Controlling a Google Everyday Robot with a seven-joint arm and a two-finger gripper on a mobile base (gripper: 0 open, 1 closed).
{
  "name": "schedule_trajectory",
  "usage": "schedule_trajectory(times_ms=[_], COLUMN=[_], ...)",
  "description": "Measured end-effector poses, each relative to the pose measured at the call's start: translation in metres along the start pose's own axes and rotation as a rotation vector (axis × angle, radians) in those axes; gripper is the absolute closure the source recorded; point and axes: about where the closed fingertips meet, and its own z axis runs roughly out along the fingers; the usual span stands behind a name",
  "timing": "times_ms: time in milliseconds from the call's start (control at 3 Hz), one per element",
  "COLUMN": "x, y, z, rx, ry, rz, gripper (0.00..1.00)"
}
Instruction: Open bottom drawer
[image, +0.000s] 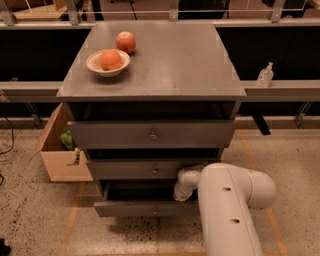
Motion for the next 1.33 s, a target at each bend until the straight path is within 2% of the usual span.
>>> schedule_trajectory(times_ms=[333,1333], x=[-0.0018,-0.0019], y=[0.0052,0.0105], z=[0.0053,-0.0003], rx=[-0.044,-0.071], ry=[-0.02,-0.016], rz=[0.011,0.022], gripper=[1.0,1.0])
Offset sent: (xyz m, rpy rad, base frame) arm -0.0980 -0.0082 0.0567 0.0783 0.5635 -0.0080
